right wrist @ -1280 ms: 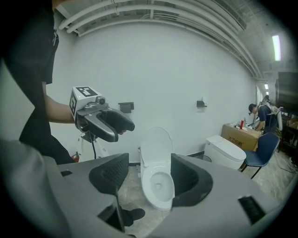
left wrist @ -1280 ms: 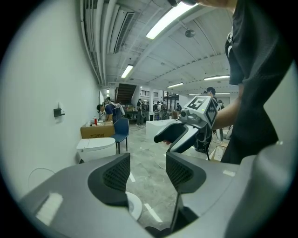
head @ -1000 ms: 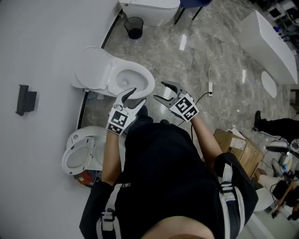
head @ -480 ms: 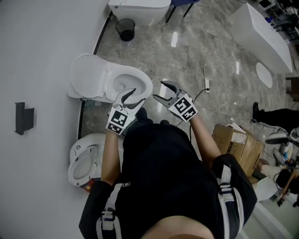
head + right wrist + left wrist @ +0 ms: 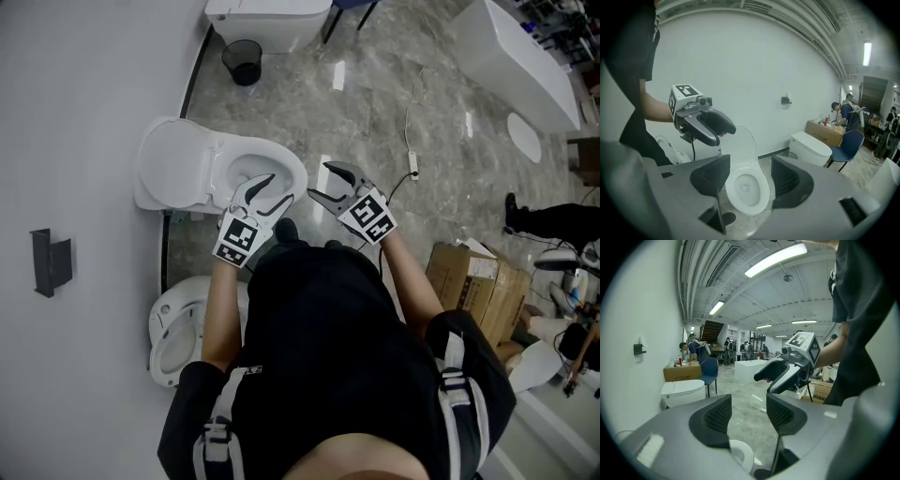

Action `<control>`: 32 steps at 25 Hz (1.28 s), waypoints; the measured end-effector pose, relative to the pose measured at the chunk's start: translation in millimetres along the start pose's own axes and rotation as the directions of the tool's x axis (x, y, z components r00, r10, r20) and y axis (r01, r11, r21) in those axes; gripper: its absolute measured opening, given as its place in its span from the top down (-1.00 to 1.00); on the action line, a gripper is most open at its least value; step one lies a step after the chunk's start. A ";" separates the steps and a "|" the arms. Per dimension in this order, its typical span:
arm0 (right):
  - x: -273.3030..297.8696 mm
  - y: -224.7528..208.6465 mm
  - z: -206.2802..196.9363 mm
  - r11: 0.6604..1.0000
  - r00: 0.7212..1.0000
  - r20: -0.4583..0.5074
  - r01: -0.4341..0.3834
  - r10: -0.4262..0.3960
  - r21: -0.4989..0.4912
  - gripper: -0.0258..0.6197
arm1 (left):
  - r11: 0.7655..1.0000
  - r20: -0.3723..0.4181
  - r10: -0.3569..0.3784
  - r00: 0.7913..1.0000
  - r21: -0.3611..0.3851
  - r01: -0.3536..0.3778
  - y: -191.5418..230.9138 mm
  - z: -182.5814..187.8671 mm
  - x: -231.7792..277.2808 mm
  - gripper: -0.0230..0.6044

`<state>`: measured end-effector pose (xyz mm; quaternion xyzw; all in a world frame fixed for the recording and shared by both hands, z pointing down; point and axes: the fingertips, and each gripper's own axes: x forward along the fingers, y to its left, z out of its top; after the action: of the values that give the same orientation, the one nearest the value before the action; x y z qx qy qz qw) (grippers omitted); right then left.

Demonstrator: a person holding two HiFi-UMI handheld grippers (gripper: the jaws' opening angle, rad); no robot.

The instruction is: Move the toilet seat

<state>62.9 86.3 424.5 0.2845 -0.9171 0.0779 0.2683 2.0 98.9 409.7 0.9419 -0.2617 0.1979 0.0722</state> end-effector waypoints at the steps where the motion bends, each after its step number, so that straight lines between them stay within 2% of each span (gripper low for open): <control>1: 2.5 1.4 -0.1 1.000 1.000 -0.004 0.000 0.000 0.001 0.06 | 1.000 -0.002 -0.002 1.000 -0.003 0.002 2.2 -1.9 -0.9 0.19; 8: 12.5 1.6 -0.3 1.000 1.000 -0.014 0.022 -0.022 0.014 0.07 | 1.000 -0.016 0.003 1.000 0.002 -0.003 13.9 -12.9 -7.0 0.24; 17: 10.5 -2.9 -14.9 0.997 0.999 -0.029 0.039 -0.038 0.059 0.07 | 1.000 -0.053 -0.029 0.998 0.000 0.030 15.7 -20.2 3.2 0.24; 21: 11.6 -9.8 -22.2 0.997 0.999 -0.034 0.026 -0.023 0.076 0.08 | 1.000 -0.090 -0.026 0.996 0.003 0.027 14.1 -22.7 13.3 0.24; 32: 31.4 -50.1 -17.9 0.998 0.999 -0.027 -0.022 0.024 0.051 0.09 | 1.000 -0.130 -0.012 0.991 -0.007 0.011 31.0 -17.9 37.9 0.24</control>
<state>77.2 35.2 456.0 0.2795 -0.9142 0.1083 0.2727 9.6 59.2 442.6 0.9283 -0.2518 0.2575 0.0929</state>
